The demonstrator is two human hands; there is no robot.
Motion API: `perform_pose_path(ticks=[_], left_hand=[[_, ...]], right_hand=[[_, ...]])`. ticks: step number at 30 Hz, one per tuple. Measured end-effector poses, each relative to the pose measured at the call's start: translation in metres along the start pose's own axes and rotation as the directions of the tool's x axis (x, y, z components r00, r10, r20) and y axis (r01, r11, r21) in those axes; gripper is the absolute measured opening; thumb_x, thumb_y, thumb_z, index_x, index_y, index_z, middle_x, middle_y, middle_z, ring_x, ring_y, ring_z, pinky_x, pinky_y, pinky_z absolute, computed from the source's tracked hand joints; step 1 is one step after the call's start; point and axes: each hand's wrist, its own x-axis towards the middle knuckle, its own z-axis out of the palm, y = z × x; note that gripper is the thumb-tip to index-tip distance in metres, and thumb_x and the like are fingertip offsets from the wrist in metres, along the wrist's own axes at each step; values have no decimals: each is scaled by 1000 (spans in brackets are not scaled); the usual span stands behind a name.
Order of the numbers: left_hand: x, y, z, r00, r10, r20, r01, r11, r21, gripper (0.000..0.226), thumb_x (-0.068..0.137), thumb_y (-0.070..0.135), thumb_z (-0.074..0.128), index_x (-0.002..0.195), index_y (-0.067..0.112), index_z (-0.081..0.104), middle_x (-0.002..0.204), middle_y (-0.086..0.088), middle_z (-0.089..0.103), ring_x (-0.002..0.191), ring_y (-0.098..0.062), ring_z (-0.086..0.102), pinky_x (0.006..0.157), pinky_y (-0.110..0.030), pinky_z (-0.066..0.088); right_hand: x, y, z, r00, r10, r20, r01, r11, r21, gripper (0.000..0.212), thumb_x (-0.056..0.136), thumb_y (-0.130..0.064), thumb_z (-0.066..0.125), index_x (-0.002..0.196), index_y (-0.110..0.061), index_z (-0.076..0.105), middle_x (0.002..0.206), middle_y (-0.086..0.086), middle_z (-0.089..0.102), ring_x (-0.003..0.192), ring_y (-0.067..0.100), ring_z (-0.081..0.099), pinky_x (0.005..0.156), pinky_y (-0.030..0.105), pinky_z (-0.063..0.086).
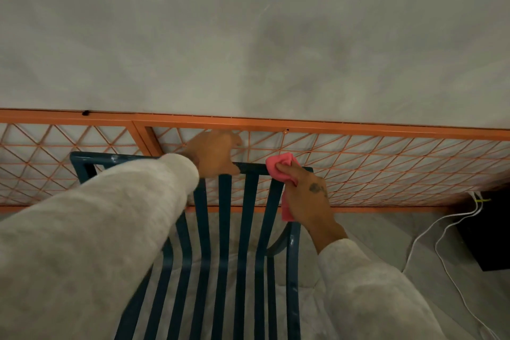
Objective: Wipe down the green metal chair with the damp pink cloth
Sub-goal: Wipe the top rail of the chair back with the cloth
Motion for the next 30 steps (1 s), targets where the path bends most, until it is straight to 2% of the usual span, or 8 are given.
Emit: perform_pose_path(ticks=[3, 8, 12, 16, 19, 24, 27, 30], left_hand=[[-8, -32, -15, 993, -63, 98, 64, 998, -3, 63, 77, 42, 75, 132, 20, 55, 125, -1, 60, 109, -20, 56, 93, -34, 46], [-24, -66, -17, 982, -116, 148, 118, 993, -10, 60, 73, 40, 78, 124, 16, 59, 122, -3, 62, 106, -22, 58, 93, -41, 50], [-29, -77, -11, 990, -69, 121, 73, 997, -31, 53, 75, 38, 77, 121, 18, 60, 115, 0, 62, 101, -20, 58, 86, -34, 50], [-27, -84, -5, 994, -47, 103, 55, 995, -77, 25, 75, 33, 73, 96, 22, 65, 93, 3, 66, 84, -17, 63, 76, -39, 56], [-26, -85, -3, 995, -31, 92, 40, 994, -100, 19, 79, 28, 71, 96, 20, 67, 92, 2, 68, 82, -17, 64, 78, -40, 56], [-20, -84, -8, 992, 1, 127, 2, 1000, -26, 25, 83, 36, 71, 101, 19, 68, 96, 0, 66, 85, -19, 62, 82, -38, 55], [-19, -83, -6, 993, 7, 116, -9, 1000, 16, 28, 82, 38, 73, 98, 16, 68, 94, -2, 66, 84, -21, 62, 80, -38, 54], [-18, -84, -4, 995, -6, 102, 4, 1000, 17, 29, 80, 39, 74, 95, 15, 67, 93, -3, 66, 83, -22, 61, 79, -41, 54]], right_hand=[[1, -3, 2, 999, 53, 12, -53, 999, -3, 39, 100, -9, 46, 131, -29, 57, 111, -1, 56, 70, 1, 51, 56, 4, 40], [3, -10, 6, 995, 104, -1, -104, 995, 6, 39, 100, -9, 46, 130, -30, 59, 121, 1, 58, 80, 6, 53, 72, 13, 43], [3, -13, 15, 988, 151, -18, -151, 988, -5, 38, 101, -14, 45, 130, -36, 56, 120, 0, 59, 75, 3, 56, 57, 10, 41], [2, -18, 20, 978, 205, -27, -204, 979, 24, 38, 102, -18, 42, 131, -38, 54, 119, -2, 57, 76, 5, 57, 54, 11, 40], [-1, -23, 20, 976, 213, -41, -212, 977, 32, 36, 102, -18, 43, 132, -36, 55, 116, -1, 58, 75, 5, 58, 53, 10, 40], [2, -42, 26, 984, 172, -42, -171, 985, 27, 36, 100, -17, 48, 132, -30, 57, 128, 4, 60, 82, 8, 57, 69, 14, 46], [8, -63, 32, 991, 130, 38, -134, 984, 120, 35, 101, -19, 49, 132, -31, 57, 134, -2, 56, 88, -1, 52, 62, 1, 41], [12, -79, 43, 993, 91, 78, -103, 980, 171, 38, 101, -17, 47, 135, -30, 55, 138, -6, 53, 104, 0, 45, 61, -7, 34]])
